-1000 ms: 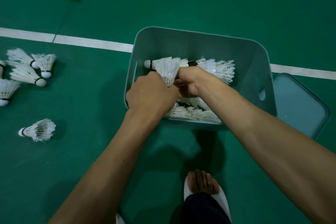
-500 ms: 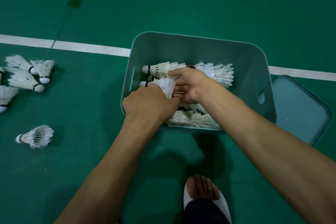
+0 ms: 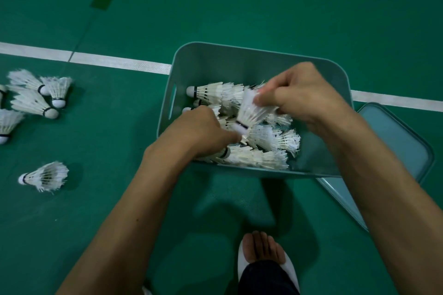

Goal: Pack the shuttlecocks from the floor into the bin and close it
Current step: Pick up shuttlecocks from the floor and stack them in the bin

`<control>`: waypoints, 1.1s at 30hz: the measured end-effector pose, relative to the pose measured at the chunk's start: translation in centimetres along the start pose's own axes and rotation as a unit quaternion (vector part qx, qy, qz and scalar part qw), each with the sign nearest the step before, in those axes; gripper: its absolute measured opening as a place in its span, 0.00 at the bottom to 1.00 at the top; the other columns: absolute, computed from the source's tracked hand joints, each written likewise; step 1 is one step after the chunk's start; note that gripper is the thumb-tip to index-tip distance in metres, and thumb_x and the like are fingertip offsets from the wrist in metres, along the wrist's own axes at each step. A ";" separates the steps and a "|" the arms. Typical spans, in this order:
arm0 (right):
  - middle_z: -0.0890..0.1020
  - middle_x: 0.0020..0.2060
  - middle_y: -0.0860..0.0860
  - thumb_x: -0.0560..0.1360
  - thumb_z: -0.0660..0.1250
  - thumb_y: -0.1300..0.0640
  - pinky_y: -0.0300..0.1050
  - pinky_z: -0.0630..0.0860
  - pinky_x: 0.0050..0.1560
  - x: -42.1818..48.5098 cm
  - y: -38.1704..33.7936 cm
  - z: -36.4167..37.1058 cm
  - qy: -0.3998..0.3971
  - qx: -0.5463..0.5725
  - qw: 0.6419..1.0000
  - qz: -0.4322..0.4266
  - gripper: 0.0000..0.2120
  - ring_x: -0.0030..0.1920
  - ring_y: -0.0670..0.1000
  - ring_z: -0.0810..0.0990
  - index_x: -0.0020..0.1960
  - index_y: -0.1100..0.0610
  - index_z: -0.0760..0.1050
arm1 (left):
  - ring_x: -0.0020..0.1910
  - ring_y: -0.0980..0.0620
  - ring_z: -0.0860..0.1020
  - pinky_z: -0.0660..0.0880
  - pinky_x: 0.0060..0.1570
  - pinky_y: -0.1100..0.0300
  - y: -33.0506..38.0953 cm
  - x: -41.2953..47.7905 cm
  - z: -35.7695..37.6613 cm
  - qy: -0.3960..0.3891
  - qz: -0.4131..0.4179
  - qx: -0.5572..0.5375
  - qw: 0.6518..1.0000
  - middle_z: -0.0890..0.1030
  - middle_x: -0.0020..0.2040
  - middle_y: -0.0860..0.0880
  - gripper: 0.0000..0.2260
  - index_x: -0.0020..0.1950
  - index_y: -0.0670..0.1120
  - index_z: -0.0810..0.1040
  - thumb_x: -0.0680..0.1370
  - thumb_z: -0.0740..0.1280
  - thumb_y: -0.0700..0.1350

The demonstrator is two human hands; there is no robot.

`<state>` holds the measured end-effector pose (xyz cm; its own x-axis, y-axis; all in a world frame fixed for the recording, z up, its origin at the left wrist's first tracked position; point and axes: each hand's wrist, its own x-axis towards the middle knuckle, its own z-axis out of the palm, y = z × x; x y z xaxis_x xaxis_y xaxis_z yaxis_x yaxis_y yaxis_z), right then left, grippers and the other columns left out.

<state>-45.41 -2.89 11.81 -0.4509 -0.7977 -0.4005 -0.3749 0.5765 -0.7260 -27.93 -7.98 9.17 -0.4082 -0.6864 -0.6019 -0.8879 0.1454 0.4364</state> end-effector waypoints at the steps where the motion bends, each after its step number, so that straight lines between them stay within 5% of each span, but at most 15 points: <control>1: 0.86 0.37 0.49 0.71 0.78 0.62 0.43 0.77 0.41 0.1 0.6 -0.2 0.042 0.004 0.999 0.015 0.06 0.39 0.46 0.82 0.36 0.57 0.83 | 0.35 0.51 0.78 0.71 0.34 0.60 -0.3 0.1 0.0 -0.011 0.000 0.003 1.000 0.81 0.36 0.47 0.20 0.40 0.44 0.82 0.72 0.75 0.62; 5: 0.86 0.36 0.48 0.69 0.80 0.61 0.46 0.81 0.45 0.9 2.5 1.2 0.116 0.043 0.991 0.056 0.06 0.38 0.45 0.84 0.36 0.56 0.84 | 0.49 0.46 0.80 0.76 0.47 0.57 -0.7 0.4 0.5 -0.029 -0.020 0.033 0.999 0.82 0.52 0.45 0.20 0.54 0.46 0.82 0.69 0.79 0.56; 12: 0.86 0.36 0.50 0.70 0.75 0.65 0.45 0.83 0.41 3.0 2.6 6.3 0.152 0.044 0.983 0.096 0.05 0.39 0.49 0.85 0.37 0.57 0.83 | 0.55 0.44 0.80 0.76 0.50 0.56 -0.8 1.0 0.7 0.011 -0.032 0.021 0.999 0.82 0.58 0.42 0.22 0.61 0.46 0.81 0.70 0.77 0.53; 19: 0.82 0.44 0.60 0.70 0.74 0.73 0.54 0.86 0.34 4.0 1.3 8.5 0.076 0.317 0.912 0.248 0.13 0.38 0.60 0.84 0.51 0.65 0.76 | 0.44 0.49 0.82 0.75 0.40 0.58 -0.3 0.3 -0.3 0.014 -0.009 -0.024 1.000 0.82 0.51 0.46 0.17 0.55 0.48 0.81 0.70 0.76 0.54; 23: 0.81 0.37 0.59 0.70 0.72 0.74 0.46 0.81 0.23 4.8 0.8 9.7 0.049 0.356 0.891 0.279 0.15 0.30 0.57 0.80 0.56 0.67 0.79 | 0.45 0.49 0.79 0.72 0.42 0.58 -0.7 0.3 -0.3 0.033 -0.009 -0.017 0.999 0.81 0.54 0.46 0.15 0.57 0.49 0.81 0.73 0.73 0.54; 26: 0.84 0.42 0.60 0.70 0.71 0.74 0.48 0.81 0.23 5.0 0.4 10.4 0.038 0.356 0.885 0.296 0.16 0.32 0.59 0.82 0.57 0.68 0.79 | 0.45 0.48 0.78 0.70 0.44 0.60 -0.6 0.1 -0.1 0.018 -0.001 -0.025 1.000 0.79 0.53 0.47 0.14 0.57 0.50 0.83 0.75 0.73 0.55; 30: 0.84 0.40 0.56 0.73 0.73 0.65 0.37 0.75 0.23 4.1 0.1 9.0 0.018 0.344 0.894 0.287 0.12 0.24 0.51 0.78 0.56 0.64 0.81 | 0.47 0.47 0.77 0.69 0.44 0.61 -0.5 0.1 0.3 0.045 -0.003 -0.046 0.998 0.79 0.50 0.48 0.16 0.57 0.51 0.84 0.74 0.74 0.58; 33: 0.86 0.44 0.55 0.71 0.75 0.51 0.42 0.78 0.35 2.7 1.6 7.2 0.072 0.282 0.928 0.233 0.18 0.34 0.51 0.80 0.55 0.62 0.81 | 0.42 0.50 0.80 0.70 0.34 0.60 -0.5 0.3 0.5 0.072 -0.006 -0.098 0.993 0.83 0.45 0.49 0.16 0.50 0.48 0.84 0.73 0.73 0.60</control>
<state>-41.37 -5.43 5.56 -0.5757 -0.4297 -0.6957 0.3531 0.6367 -0.6855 -27.74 -7.93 8.45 -0.3509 -0.7844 -0.5115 -0.8283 0.0052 0.5602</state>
